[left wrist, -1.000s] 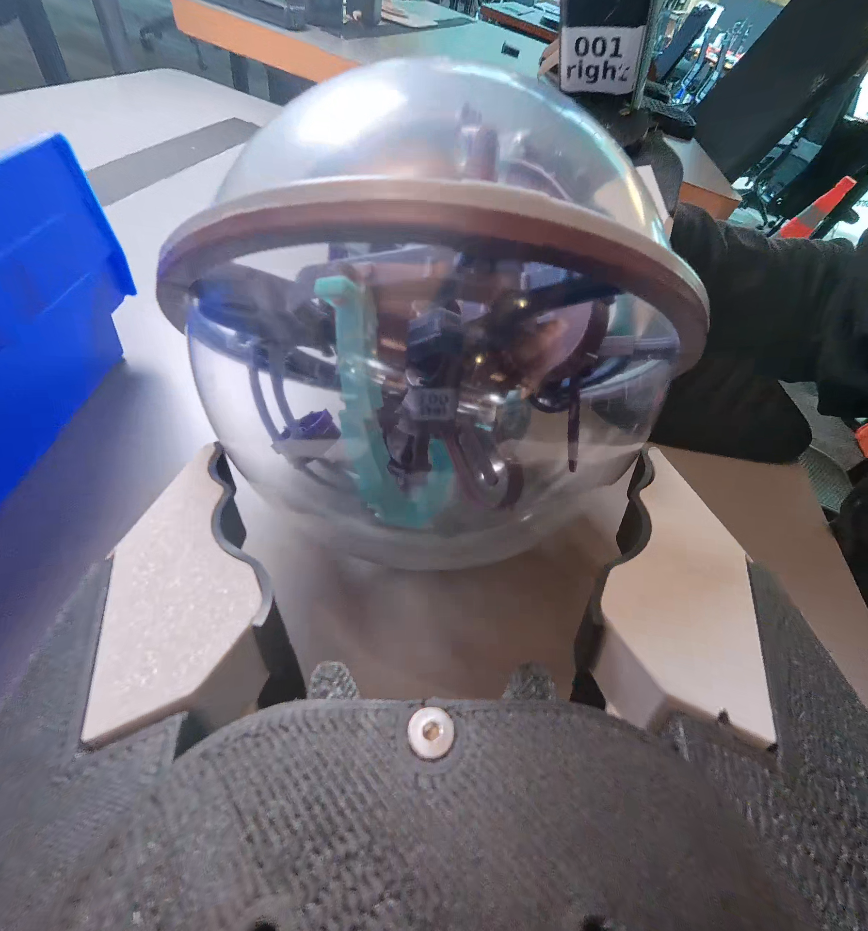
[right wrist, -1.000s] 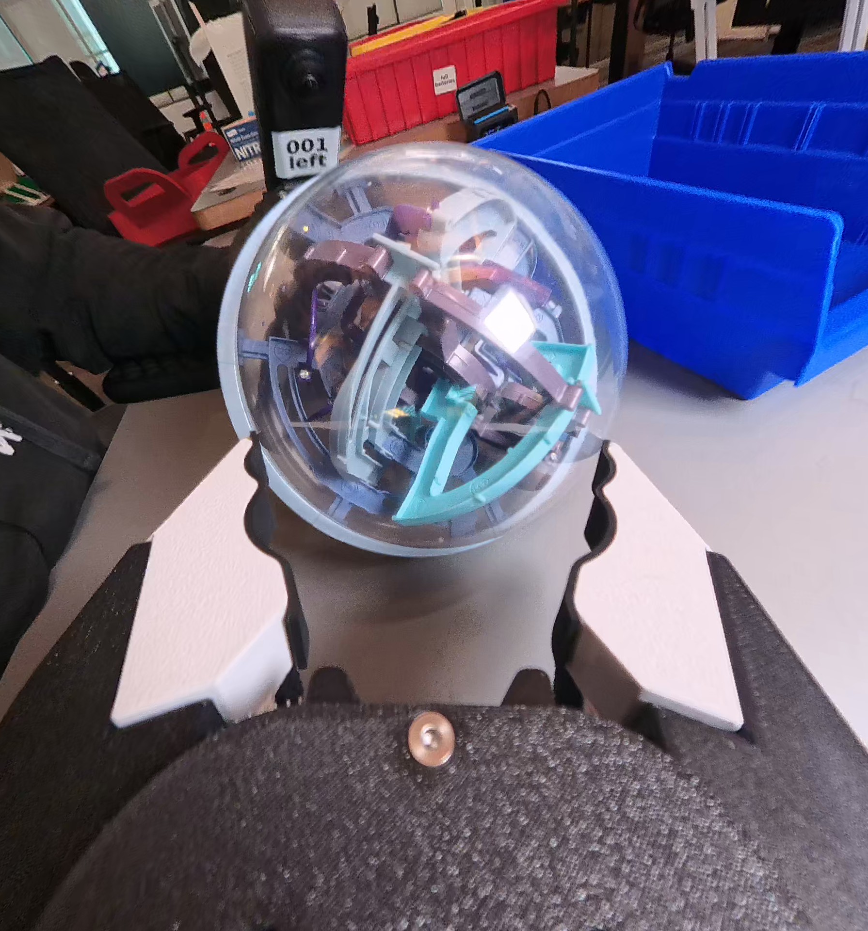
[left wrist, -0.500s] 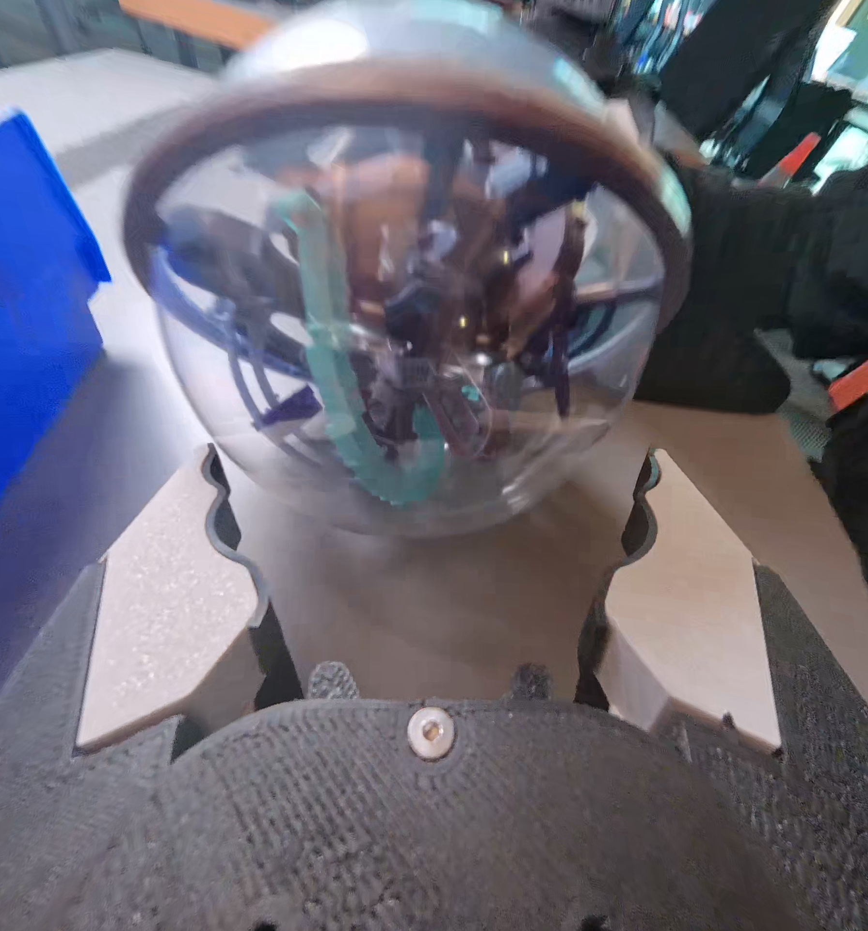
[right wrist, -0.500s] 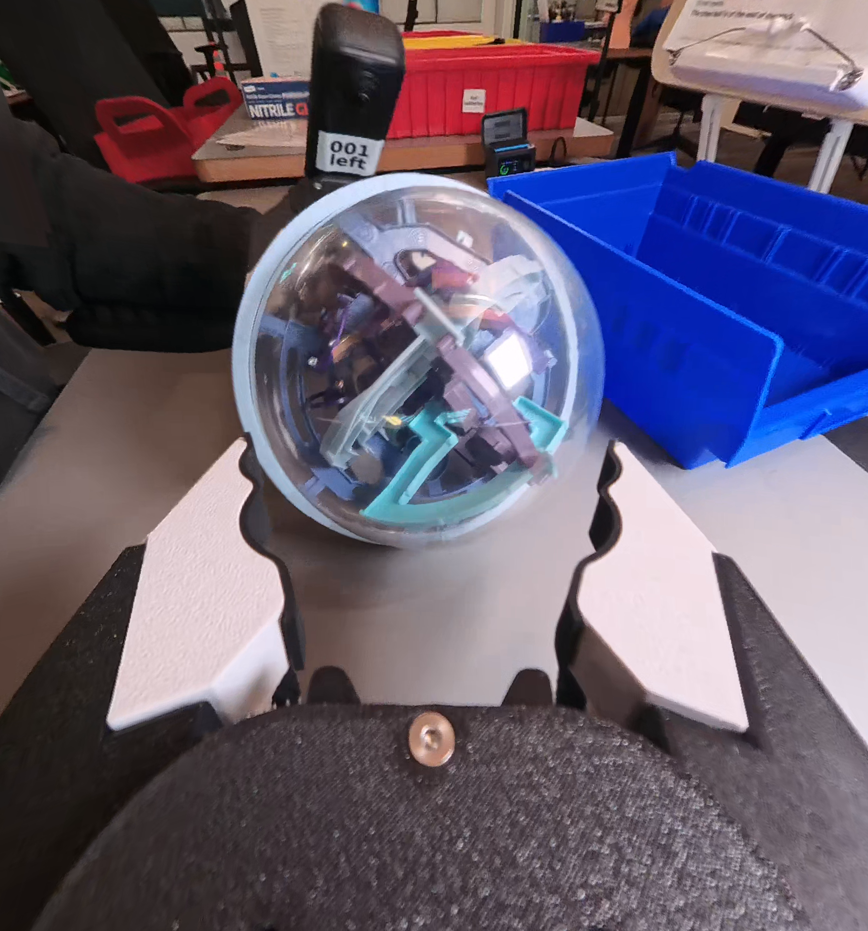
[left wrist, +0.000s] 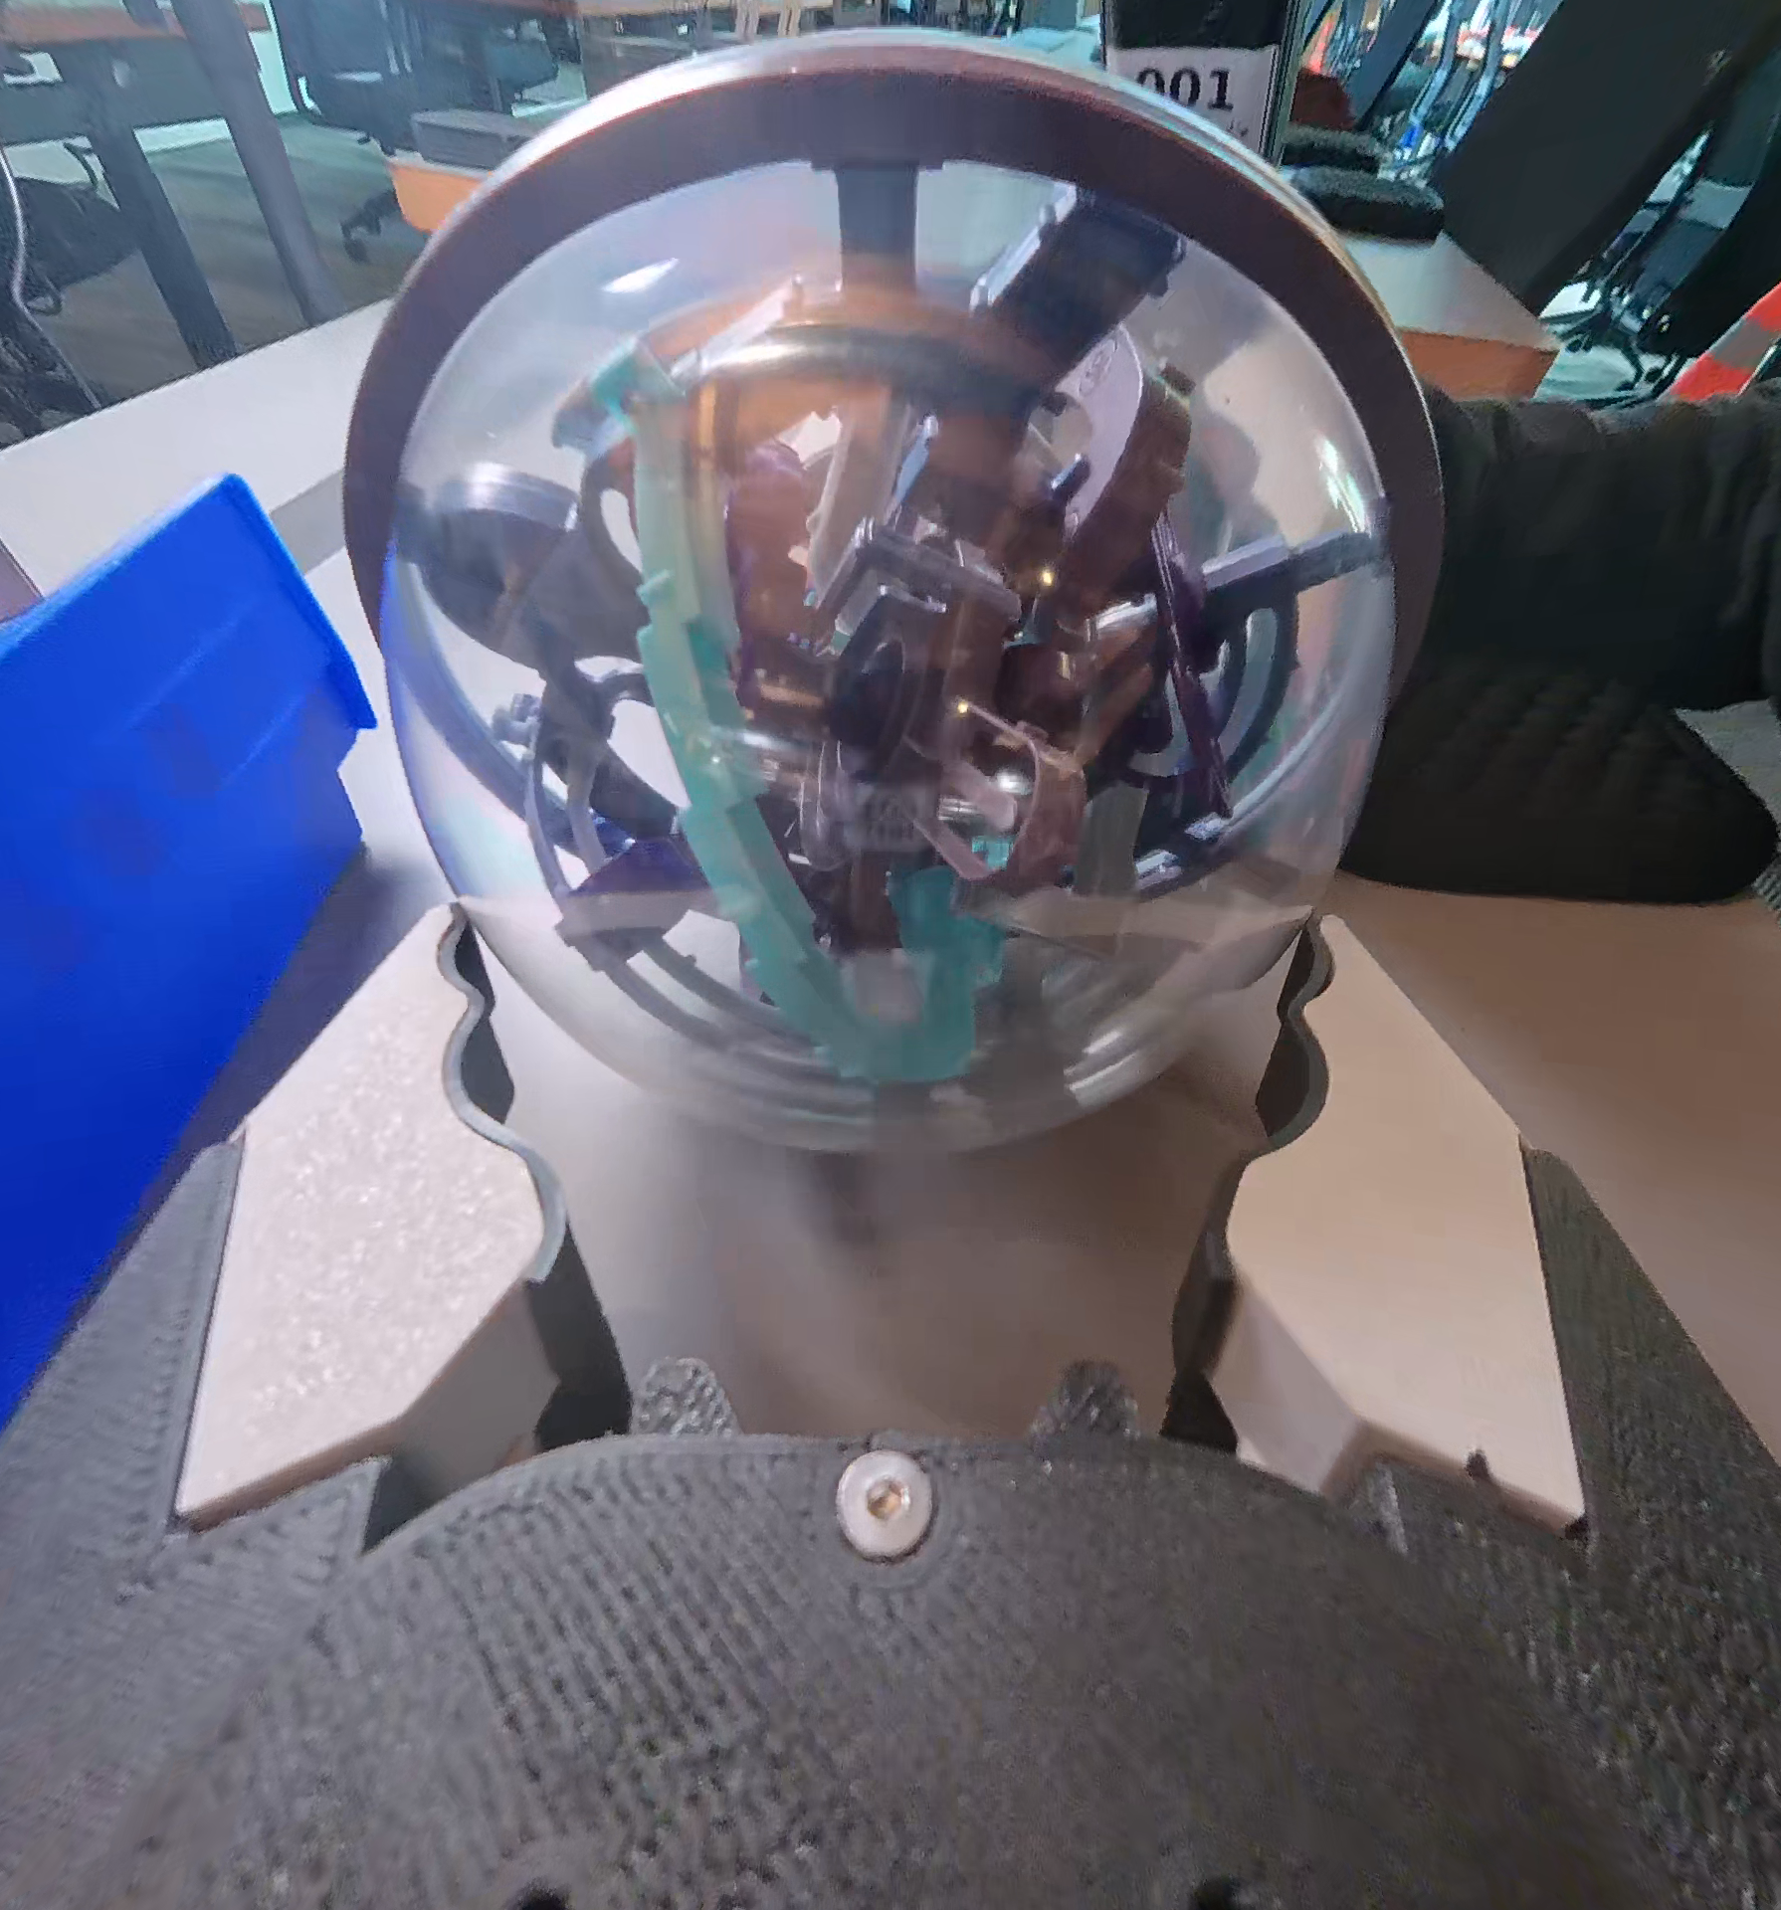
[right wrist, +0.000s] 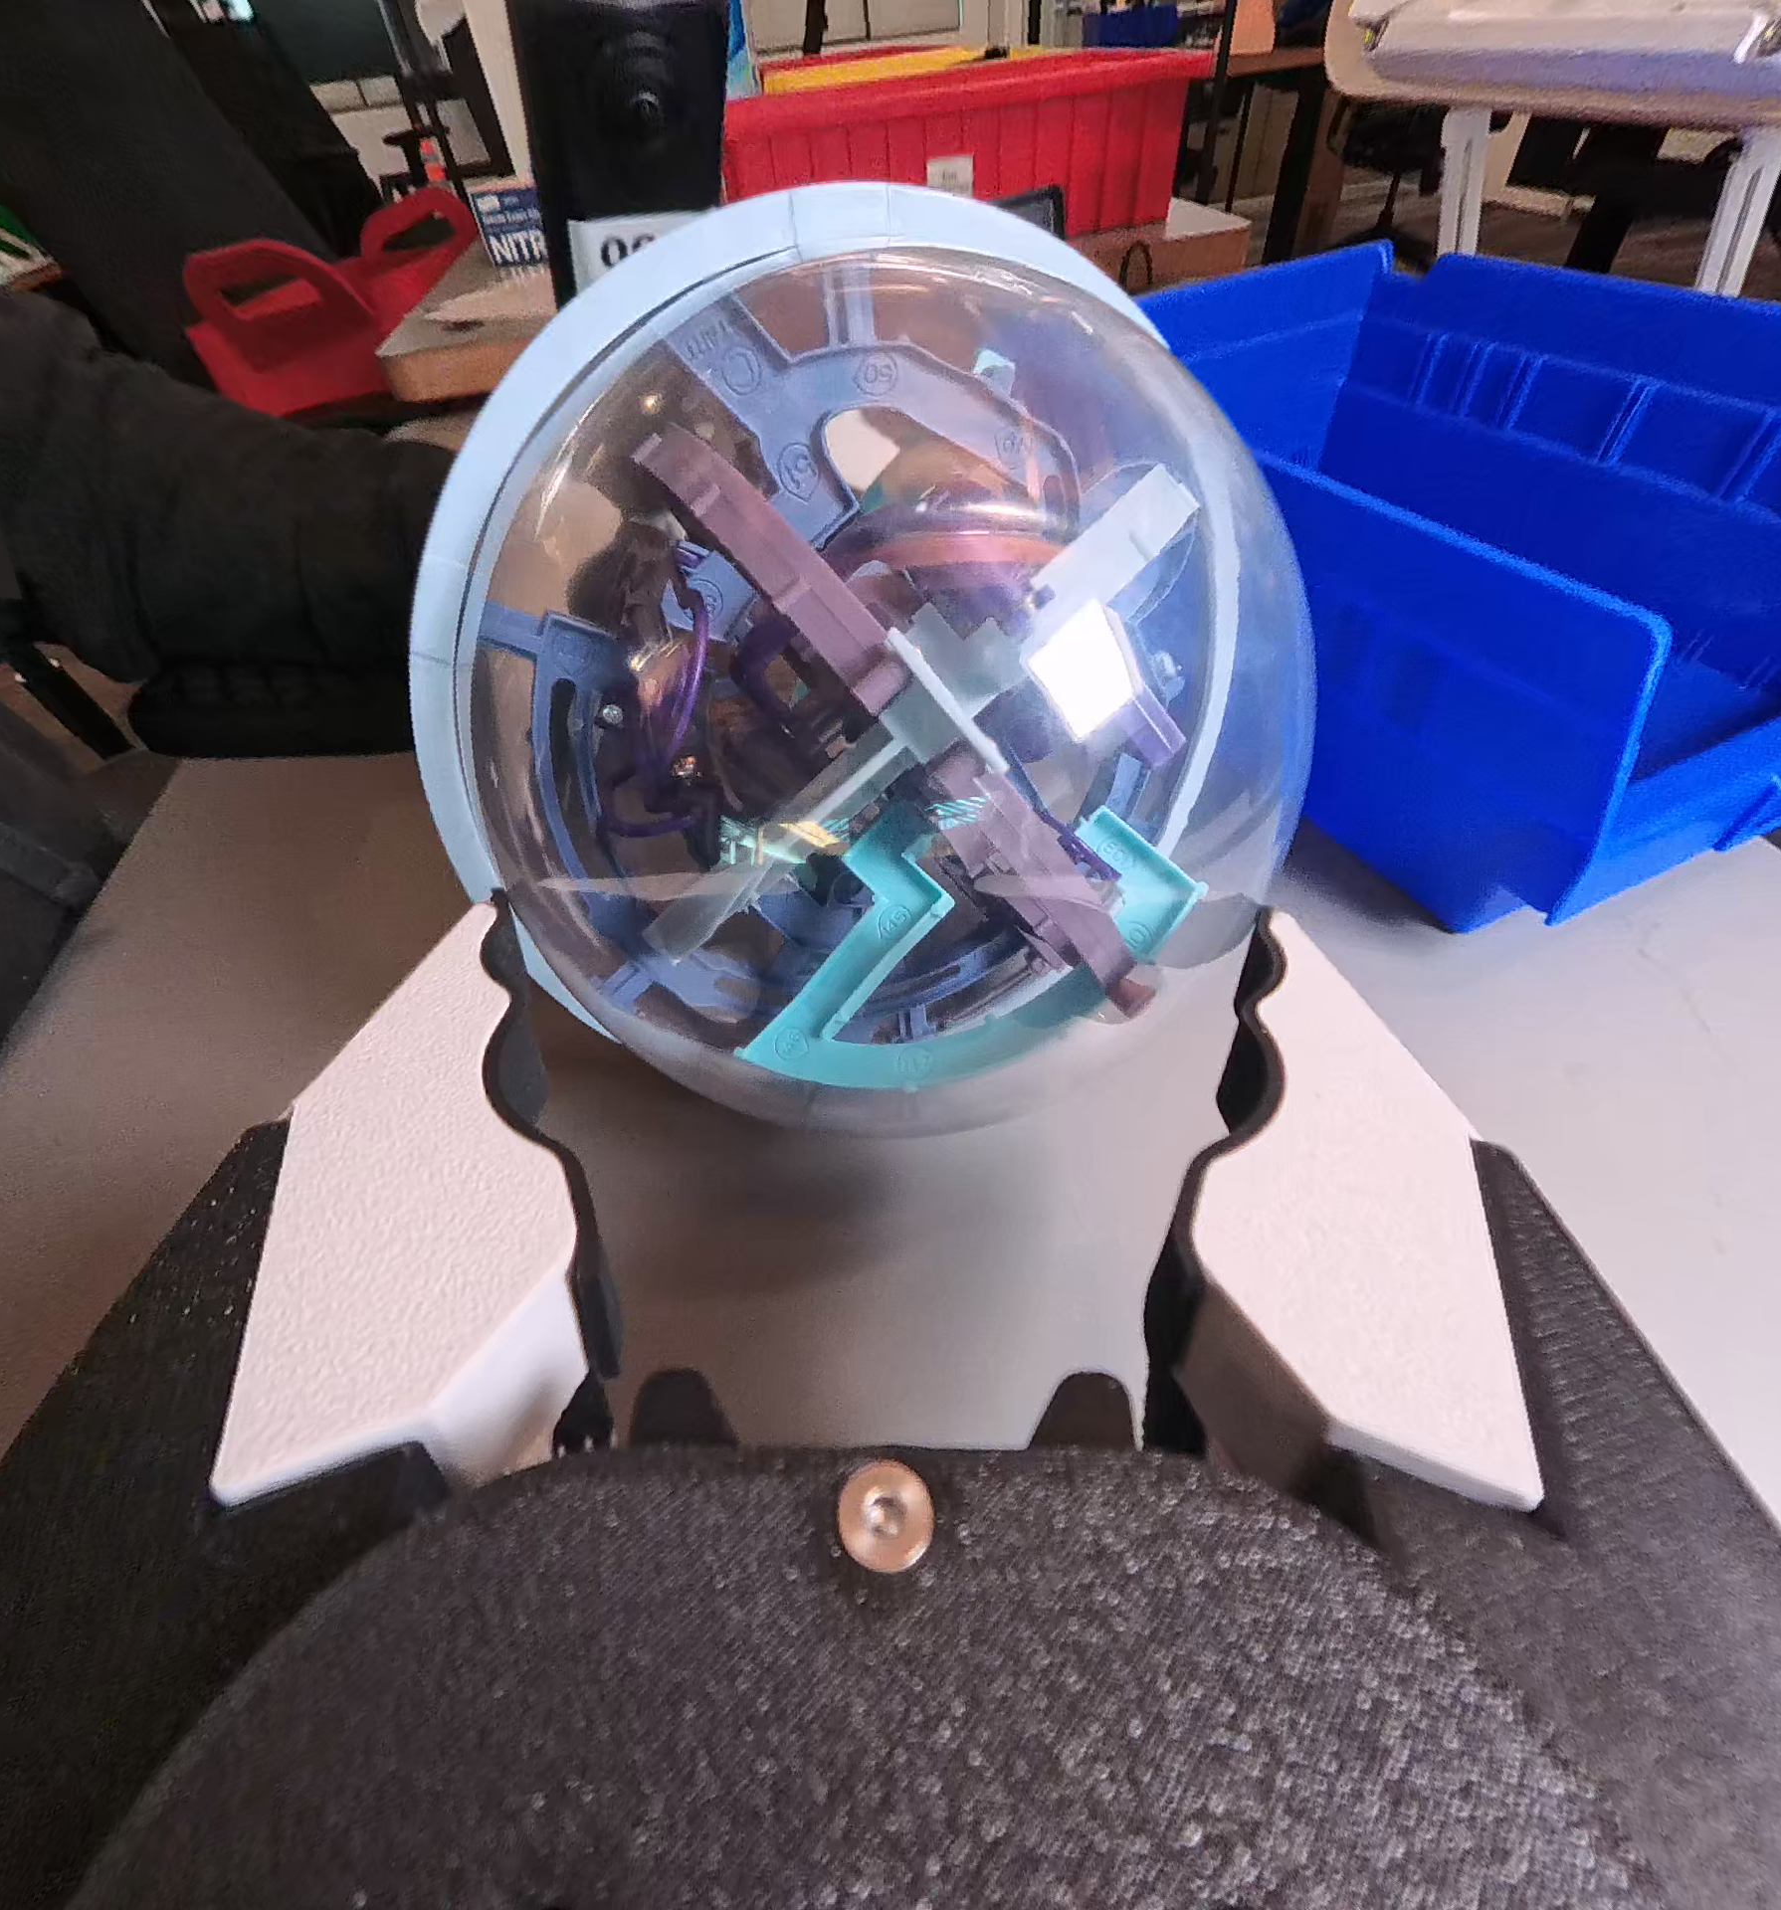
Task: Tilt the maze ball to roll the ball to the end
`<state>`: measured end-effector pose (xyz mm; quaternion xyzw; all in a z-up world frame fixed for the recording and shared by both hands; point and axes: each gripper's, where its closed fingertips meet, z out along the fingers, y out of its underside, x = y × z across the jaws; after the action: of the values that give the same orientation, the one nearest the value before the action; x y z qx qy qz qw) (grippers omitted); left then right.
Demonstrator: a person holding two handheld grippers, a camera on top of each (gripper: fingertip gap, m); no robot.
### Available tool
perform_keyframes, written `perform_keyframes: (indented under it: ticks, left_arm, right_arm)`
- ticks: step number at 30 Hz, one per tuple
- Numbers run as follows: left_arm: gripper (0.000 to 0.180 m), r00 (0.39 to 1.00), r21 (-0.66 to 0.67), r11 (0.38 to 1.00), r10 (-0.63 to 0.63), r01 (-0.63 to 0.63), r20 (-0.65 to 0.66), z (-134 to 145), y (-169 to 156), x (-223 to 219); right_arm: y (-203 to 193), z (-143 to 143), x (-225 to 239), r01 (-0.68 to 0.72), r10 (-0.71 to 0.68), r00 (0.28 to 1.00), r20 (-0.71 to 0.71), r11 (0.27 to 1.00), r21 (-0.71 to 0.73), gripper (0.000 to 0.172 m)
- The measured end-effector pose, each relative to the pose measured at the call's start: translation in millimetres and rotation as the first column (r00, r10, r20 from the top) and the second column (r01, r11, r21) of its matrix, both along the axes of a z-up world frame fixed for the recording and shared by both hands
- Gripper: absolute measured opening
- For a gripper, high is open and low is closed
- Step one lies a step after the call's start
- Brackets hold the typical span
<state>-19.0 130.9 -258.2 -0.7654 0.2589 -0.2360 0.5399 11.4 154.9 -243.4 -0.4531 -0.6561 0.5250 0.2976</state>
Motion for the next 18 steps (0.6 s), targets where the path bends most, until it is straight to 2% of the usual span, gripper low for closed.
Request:
perform_keyframes:
  ticks: [10, 18]
  left_arm:
    - [0.147, 1.0, 0.138, 0.99, -0.008, 0.007, 0.006, 54.8, -4.7, -8.4]
    - [0.147, 0.999, 0.144, 0.99, -0.009, 0.002, 0.051, 74.4, -18.1, -15.7]
  right_arm:
    - [-8.1, 43.6, -9.0, 0.011, -0.011, 0.994, -0.11, 1.0, -0.002, 0.132]
    - [-22.0, 62.8, -16.6, 0.015, -0.017, 0.994, -0.106, 1.0, -0.028, 0.132]
